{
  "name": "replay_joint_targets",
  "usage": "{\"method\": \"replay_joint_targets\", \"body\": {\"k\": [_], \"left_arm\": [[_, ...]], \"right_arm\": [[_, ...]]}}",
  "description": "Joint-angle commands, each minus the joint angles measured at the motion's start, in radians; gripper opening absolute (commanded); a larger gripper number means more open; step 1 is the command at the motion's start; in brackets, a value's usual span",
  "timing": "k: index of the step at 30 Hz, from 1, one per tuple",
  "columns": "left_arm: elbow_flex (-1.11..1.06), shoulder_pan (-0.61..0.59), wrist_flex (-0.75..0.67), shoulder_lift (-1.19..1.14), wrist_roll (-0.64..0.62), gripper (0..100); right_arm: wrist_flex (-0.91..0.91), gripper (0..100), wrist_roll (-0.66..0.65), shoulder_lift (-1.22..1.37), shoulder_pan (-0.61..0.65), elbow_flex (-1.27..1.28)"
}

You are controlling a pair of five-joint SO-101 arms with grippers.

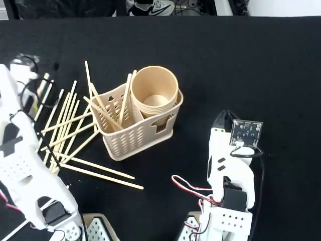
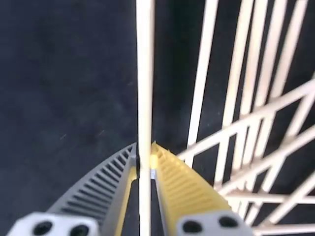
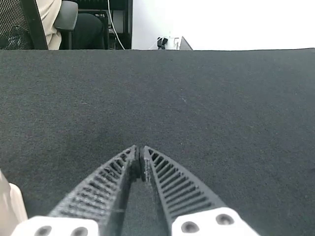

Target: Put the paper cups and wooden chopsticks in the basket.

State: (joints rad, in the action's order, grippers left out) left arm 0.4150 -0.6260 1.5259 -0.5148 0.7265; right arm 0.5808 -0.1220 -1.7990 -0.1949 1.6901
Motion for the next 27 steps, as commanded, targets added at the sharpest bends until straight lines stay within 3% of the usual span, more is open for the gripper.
{"method": "replay_joint_targets", "body": {"k": [1,4,7,15,22,25,27], "left_arm": [[-0.036,-0.004,0.017,0.244,-0.054,3],[-0.139,0.005,-0.005,0.402,-0.078,3],[-0.286,0.005,-0.121,0.578,-0.135,3],[-0.792,0.005,-0.543,1.200,-0.336,3],[-1.165,0.008,-1.017,1.726,-0.651,3],[-1.227,0.102,-1.162,1.886,-0.773,3],[-1.216,0.202,-1.174,1.958,-0.802,3]], "right_arm": [[0.000,1.3,-0.011,-0.045,0.017,-0.005],[0.000,1.3,-0.011,-0.045,0.017,-0.005],[0.002,1.3,-0.011,-0.045,0.017,-0.005],[0.002,1.3,-0.011,-0.045,0.017,-0.005],[0.002,1.3,-0.011,-0.045,0.017,-0.007],[0.002,1.3,-0.011,-0.045,0.017,-0.007],[0.002,1.3,-0.011,-0.045,0.017,-0.007]]}}
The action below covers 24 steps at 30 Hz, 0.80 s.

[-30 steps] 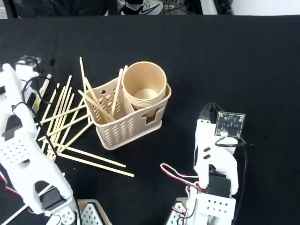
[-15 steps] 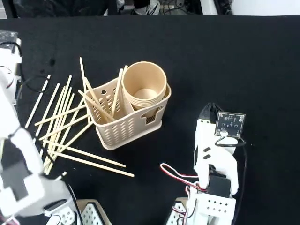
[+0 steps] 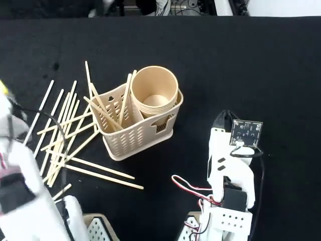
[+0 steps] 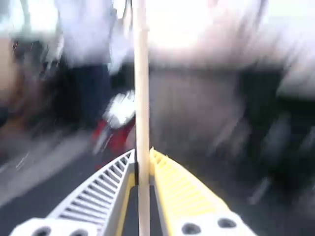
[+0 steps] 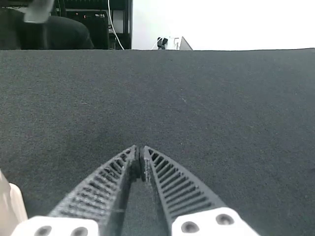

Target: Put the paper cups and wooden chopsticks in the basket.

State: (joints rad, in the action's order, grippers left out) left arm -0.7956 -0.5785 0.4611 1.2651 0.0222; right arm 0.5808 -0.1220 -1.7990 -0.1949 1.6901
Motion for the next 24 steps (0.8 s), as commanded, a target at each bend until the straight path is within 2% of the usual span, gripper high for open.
{"method": "replay_joint_targets", "body": {"k": [1,3,6,10,21,24], "left_arm": [[0.012,0.213,-0.101,0.201,-0.107,3],[0.042,0.344,-0.078,0.219,-0.132,3],[0.090,0.516,0.031,0.216,-0.160,3],[0.071,0.664,0.130,0.215,-0.172,3],[-0.182,0.699,0.132,0.222,-0.170,3],[-0.255,0.699,0.092,0.226,-0.170,3]], "right_arm": [[0.002,1.3,-0.011,-0.045,0.017,-0.007],[0.002,1.3,-0.011,-0.045,0.015,-0.007],[0.002,1.3,-0.011,-0.045,0.014,-0.007],[0.002,1.3,-0.011,-0.045,0.012,-0.008],[0.002,1.3,-0.011,-0.045,0.011,-0.010],[0.002,1.3,-0.011,-0.045,0.011,-0.010]]}}
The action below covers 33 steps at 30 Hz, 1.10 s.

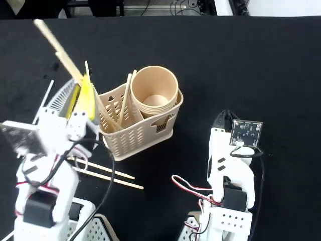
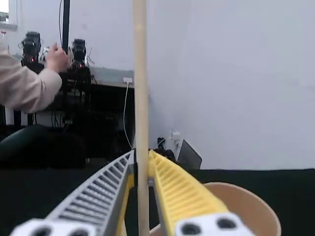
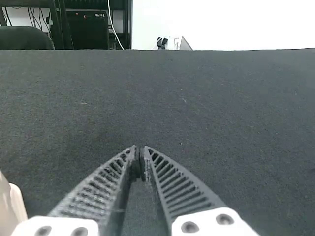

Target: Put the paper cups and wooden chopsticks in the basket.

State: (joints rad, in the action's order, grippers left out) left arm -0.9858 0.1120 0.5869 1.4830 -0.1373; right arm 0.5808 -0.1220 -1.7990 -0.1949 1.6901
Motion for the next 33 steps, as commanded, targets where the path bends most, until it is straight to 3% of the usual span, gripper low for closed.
{"method": "replay_joint_targets", "body": {"k": [1,3,9,13,18,24,27,33], "left_arm": [[-0.088,0.008,-0.049,0.008,-0.011,3],[-0.116,0.007,-0.025,0.008,-0.011,4],[-0.031,0.001,0.233,0.008,-0.074,20],[0.096,-0.001,0.371,0.008,-0.072,21],[0.251,-0.067,0.509,-0.002,0.057,21],[0.263,-0.386,0.480,-0.077,0.149,21],[0.272,-0.463,0.477,-0.233,0.242,21],[0.292,-0.539,0.338,-0.644,0.353,21]], "right_arm": [[0.002,1.3,-0.011,-0.045,0.011,-0.010],[0.002,1.3,-0.011,-0.045,0.011,-0.010],[0.002,1.3,-0.011,-0.045,0.011,-0.010],[0.002,1.3,-0.011,-0.045,0.011,-0.010],[0.002,1.3,-0.011,-0.045,0.011,-0.010],[0.002,1.3,-0.011,-0.045,0.011,-0.010],[0.002,1.3,-0.011,-0.045,0.011,-0.010],[0.003,1.3,-0.011,-0.045,0.011,-0.010]]}}
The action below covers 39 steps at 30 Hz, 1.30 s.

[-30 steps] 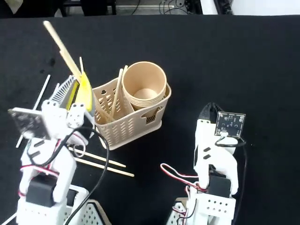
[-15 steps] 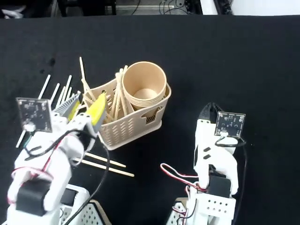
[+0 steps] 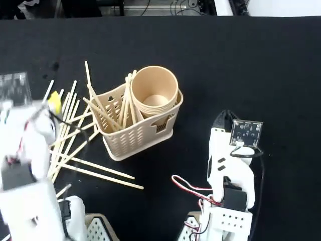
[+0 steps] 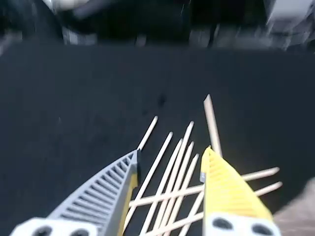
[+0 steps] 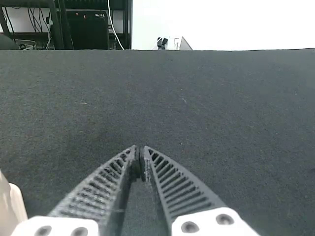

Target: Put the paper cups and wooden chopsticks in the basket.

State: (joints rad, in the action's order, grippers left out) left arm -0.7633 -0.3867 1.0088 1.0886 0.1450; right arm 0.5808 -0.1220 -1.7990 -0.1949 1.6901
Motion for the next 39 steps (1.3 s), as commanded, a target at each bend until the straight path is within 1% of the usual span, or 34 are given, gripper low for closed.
{"method": "replay_joint_targets", "body": {"k": [1,5,10,15,17,21,25,29,31,35,37,39], "left_arm": [[0.090,-0.047,-0.095,-0.321,0.087,21],[0.219,-0.068,-0.097,-0.589,0.129,21],[0.380,-0.073,-0.097,-0.902,0.130,22],[0.509,-0.071,-0.095,-1.142,0.132,22],[0.539,-0.059,-0.094,-1.214,0.160,22],[0.568,0.004,-0.029,-1.303,0.230,22],[0.607,0.042,-0.017,-1.349,0.236,21],[0.645,0.039,-0.018,-1.421,0.236,21],[0.677,0.028,-0.018,-1.465,0.242,17],[0.763,0.010,-0.017,-1.570,0.242,3],[0.791,-0.002,-0.011,-1.602,0.242,4],[0.803,-0.018,-0.011,-1.599,0.242,3]], "right_arm": [[0.003,1.3,-0.011,-0.045,0.011,-0.010],[0.003,1.3,-0.011,-0.045,0.011,-0.010],[0.003,1.3,-0.011,-0.045,0.011,-0.010],[0.003,1.3,-0.011,-0.045,0.011,-0.010],[0.003,1.3,-0.011,-0.045,0.011,-0.010],[0.003,1.3,-0.011,-0.045,0.011,-0.010],[0.002,1.3,-0.011,-0.045,0.011,-0.010],[0.002,1.3,-0.011,-0.045,0.011,-0.010],[0.002,1.3,-0.011,-0.045,0.011,-0.010],[0.002,1.3,-0.011,-0.045,0.011,-0.010],[0.002,1.3,-0.011,-0.045,0.011,-0.010],[0.002,1.3,-0.011,-0.045,0.011,-0.010]]}}
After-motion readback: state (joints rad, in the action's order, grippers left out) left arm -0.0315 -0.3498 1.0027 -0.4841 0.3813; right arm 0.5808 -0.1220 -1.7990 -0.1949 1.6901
